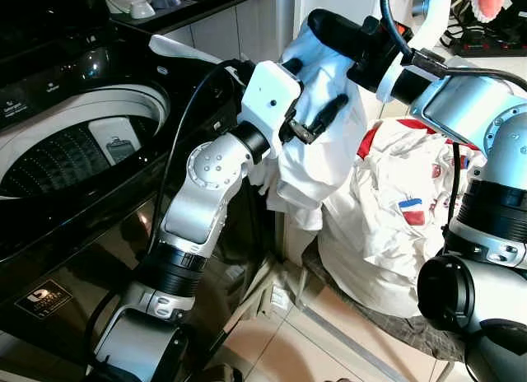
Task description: Clothes washing
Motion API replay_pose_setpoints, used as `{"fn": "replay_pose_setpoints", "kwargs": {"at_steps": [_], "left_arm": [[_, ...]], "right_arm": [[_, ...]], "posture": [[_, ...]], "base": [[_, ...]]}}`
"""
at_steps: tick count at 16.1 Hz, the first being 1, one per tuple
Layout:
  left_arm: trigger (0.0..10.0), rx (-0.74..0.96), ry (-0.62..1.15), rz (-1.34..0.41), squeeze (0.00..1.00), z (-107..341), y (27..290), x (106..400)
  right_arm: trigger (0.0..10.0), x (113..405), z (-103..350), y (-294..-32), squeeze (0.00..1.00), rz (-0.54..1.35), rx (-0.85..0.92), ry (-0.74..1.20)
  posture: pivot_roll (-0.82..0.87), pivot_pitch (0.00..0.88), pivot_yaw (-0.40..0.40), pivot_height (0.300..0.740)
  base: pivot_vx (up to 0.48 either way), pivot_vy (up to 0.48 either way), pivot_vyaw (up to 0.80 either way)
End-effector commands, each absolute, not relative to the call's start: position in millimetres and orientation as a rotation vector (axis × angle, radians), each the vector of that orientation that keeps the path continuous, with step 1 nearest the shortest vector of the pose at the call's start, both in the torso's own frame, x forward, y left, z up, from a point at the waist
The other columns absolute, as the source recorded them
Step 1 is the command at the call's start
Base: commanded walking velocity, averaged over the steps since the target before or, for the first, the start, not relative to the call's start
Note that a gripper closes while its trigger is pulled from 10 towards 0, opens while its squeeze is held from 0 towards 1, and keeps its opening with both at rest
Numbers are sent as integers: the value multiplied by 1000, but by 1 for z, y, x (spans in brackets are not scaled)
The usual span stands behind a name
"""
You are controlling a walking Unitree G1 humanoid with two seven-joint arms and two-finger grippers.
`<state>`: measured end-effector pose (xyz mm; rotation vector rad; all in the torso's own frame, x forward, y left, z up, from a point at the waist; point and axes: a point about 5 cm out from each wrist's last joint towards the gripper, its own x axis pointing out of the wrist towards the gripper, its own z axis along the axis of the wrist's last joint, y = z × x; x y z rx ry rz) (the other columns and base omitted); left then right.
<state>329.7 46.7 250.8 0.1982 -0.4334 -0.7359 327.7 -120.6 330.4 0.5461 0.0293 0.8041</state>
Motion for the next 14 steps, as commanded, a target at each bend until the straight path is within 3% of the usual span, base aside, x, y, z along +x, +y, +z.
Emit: {"fn": "replay_pose_setpoints", "kwargs": {"at_steps": [1,14], "left_arm": [[0,192,-410,-713,0,249,52,335],[0,184,-405,-706,0,246,56,336]], "right_arm": [[0,319,347,-118,0,859,538,-37],[0,317,343,-116,0,847,531,-22]], "posture": [[-62,0,55,740],[-62,0,58,740]], "base": [[0,0,0],[0,0,0]]}}
